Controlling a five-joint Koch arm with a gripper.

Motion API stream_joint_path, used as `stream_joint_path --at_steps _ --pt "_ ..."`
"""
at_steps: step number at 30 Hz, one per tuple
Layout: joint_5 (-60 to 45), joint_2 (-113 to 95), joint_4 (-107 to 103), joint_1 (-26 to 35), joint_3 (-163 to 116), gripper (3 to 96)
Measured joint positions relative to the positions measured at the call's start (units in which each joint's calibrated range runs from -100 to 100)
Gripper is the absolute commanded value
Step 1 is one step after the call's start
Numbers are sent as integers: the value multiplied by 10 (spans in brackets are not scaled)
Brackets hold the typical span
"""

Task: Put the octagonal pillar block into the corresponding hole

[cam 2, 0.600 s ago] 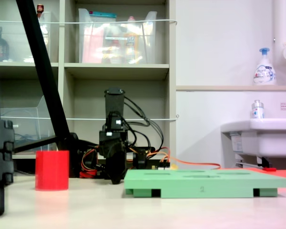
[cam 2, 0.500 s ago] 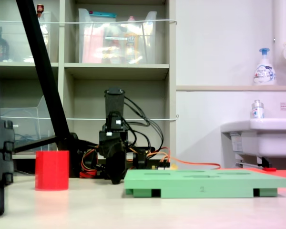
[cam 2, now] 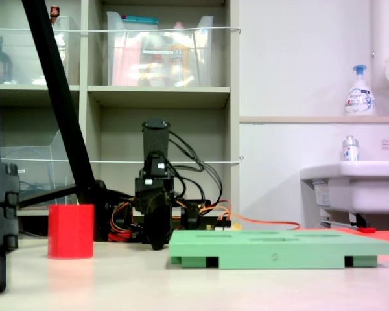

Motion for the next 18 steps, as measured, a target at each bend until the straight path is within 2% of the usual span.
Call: stream_joint_path --at_steps 14,18 --pt "1 0 0 -1 0 479" --pt "117 0 0 -23 -1 456"
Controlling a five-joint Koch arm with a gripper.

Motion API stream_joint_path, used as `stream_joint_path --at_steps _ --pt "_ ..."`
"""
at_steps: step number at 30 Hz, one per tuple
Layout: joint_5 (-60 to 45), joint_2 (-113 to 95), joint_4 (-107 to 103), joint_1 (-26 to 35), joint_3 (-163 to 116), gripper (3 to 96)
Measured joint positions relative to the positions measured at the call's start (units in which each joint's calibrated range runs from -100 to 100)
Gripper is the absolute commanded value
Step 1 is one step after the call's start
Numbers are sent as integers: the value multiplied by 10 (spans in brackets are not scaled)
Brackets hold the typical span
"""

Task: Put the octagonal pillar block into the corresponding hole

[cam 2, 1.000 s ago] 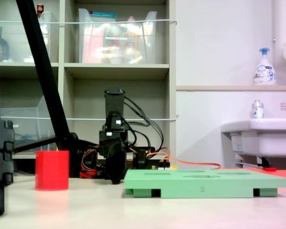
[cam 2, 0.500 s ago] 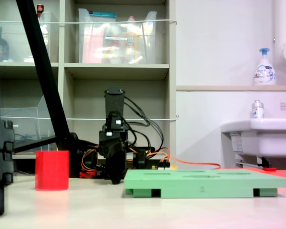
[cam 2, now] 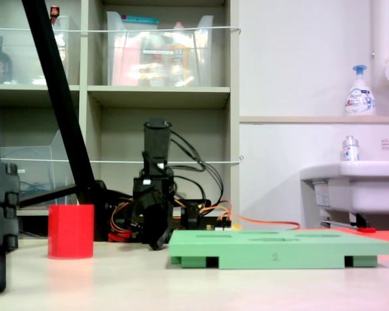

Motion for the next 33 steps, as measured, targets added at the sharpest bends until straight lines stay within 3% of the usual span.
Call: stream_joint_path --at_steps 3,6,11,18,24,33 --pt "63 0 -23 -36 21 444" --pt "105 1 -215 -57 171 445" --pt "170 1 -562 -58 433 444" --pt "232 5 -842 -48 707 444" --pt "249 275 -1030 -73 1008 457" --pt "232 536 -1045 -93 1072 864"
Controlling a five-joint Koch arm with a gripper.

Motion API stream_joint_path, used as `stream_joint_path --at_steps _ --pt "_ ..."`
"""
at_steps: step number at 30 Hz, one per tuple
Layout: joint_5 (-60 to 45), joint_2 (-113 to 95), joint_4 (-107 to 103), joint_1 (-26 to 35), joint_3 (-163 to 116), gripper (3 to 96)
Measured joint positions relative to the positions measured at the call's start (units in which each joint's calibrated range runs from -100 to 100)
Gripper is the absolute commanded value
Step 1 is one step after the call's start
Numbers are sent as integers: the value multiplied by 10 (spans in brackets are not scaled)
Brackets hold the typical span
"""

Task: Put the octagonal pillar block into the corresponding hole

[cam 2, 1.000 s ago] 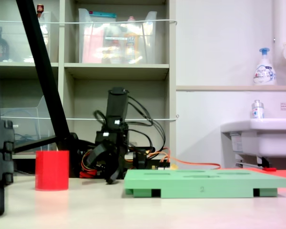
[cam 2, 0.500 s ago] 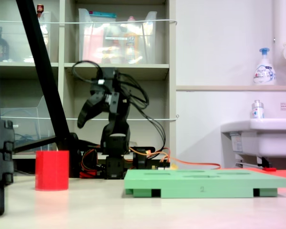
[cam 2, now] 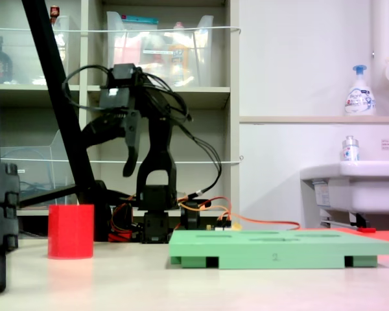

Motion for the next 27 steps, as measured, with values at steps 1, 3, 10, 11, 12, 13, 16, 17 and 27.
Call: stream_joint_path --at_steps 1,3,10,11,12,13,16,17,27 --pt "0 25 0 0 12 893" --pt "0 79 1 -2 36 944" --pt "0 252 5 -7 121 952" --pt "0 269 5 -8 125 952" --pt "0 287 8 -8 127 952" --pt "0 301 12 -9 126 952" --pt "-2 338 23 -11 127 951" --pt "-4 353 26 -12 126 951" --pt "-21 442 75 -19 126 946"
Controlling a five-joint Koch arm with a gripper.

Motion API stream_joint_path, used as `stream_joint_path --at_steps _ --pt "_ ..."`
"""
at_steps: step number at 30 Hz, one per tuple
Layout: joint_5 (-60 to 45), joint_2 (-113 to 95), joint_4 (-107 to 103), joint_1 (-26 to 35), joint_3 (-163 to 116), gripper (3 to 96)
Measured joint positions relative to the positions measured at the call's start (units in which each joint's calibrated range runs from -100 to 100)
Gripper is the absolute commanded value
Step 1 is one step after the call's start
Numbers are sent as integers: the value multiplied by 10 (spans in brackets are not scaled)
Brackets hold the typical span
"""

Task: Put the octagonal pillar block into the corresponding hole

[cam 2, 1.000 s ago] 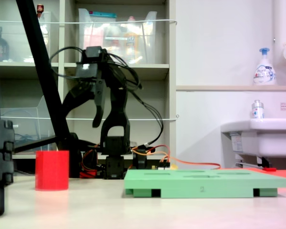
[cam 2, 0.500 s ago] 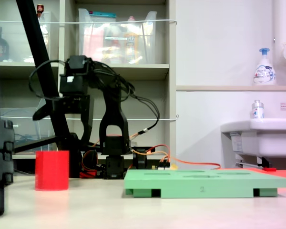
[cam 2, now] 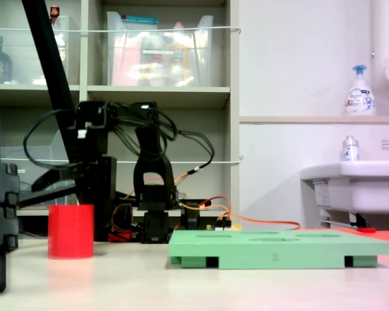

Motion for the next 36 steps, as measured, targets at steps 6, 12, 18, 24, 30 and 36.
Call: stream_joint_path --at_steps 6,12,18,24,30,36 --pt "-1 26 15 -2 1 861" --pt "-10 27 15 -5 1 746" --pt "-11 25 16 -11 2 526" --pt "-18 18 16 -15 -4 436" --pt "-18 15 8 -18 -10 395" --pt "-18 -36 -23 -19 -16 395"
